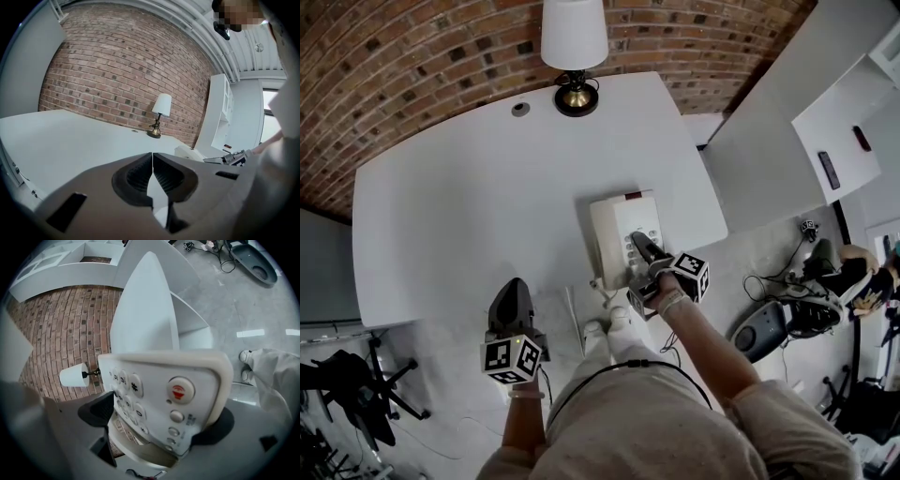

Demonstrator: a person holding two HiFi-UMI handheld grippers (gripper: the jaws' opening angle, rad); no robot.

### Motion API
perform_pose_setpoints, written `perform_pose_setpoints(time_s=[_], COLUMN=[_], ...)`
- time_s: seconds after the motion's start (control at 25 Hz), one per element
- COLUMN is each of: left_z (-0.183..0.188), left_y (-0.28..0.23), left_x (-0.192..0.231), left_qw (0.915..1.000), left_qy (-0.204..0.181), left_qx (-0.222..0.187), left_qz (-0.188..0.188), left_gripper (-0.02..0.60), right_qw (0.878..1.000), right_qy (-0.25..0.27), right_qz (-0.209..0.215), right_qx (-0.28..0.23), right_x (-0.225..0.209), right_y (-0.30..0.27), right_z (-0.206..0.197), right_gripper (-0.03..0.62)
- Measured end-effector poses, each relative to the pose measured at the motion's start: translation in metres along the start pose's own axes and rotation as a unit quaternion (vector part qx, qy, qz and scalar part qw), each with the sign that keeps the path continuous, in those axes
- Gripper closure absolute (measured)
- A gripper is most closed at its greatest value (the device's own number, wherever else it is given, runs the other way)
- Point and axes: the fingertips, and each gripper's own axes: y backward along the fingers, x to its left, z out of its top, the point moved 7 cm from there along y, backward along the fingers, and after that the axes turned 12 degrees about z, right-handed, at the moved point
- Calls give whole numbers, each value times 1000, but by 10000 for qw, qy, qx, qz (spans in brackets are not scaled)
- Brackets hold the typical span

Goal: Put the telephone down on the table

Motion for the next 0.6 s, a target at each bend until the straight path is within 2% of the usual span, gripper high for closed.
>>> perform_pose_setpoints(time_s=[0.32, 0.6], left_z=[-8, -11], left_y=[8, 13], left_x=[-3, -9], left_qw=[10000, 9999], left_qy=[46, 51], left_qx=[62, 75], left_qz=[7, -61], left_gripper=[574, 574], right_qw=[9998, 9982], right_qy=[170, 256], right_qz=[68, 478], right_qx=[62, 252], right_x=[0, 3], right_y=[-8, -1], right_z=[3, -3], right_gripper=[86, 87])
